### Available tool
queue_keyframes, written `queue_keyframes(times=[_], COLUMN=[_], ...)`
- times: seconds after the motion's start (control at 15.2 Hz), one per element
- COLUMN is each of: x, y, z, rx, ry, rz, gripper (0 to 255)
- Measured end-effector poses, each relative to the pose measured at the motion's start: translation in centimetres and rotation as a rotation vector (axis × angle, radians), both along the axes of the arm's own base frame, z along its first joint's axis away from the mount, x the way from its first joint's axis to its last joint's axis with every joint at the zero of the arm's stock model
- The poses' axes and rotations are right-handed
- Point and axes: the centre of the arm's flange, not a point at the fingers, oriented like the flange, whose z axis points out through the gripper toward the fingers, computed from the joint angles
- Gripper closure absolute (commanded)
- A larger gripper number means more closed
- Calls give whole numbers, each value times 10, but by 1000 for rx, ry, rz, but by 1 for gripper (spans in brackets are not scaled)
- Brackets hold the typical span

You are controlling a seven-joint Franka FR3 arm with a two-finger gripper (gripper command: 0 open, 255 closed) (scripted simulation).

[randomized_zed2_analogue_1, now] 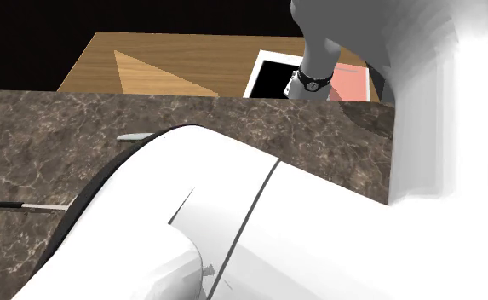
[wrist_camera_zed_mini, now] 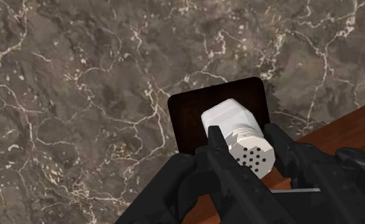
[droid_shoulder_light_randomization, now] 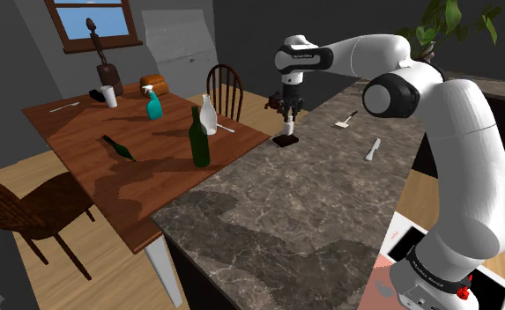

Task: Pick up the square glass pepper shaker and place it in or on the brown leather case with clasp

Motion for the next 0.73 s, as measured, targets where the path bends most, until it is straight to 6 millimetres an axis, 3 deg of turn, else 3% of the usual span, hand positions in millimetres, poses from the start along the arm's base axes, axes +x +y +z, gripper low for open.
queue_keyframes(times=[0.26,0.66,0.73], x=[-1,-1,-1], y=[1,0,0], z=[-19,-23,-23], rx=[0,0,0], ry=[0,-1,-1], rz=[0,0,0], gripper=[255,255,0])
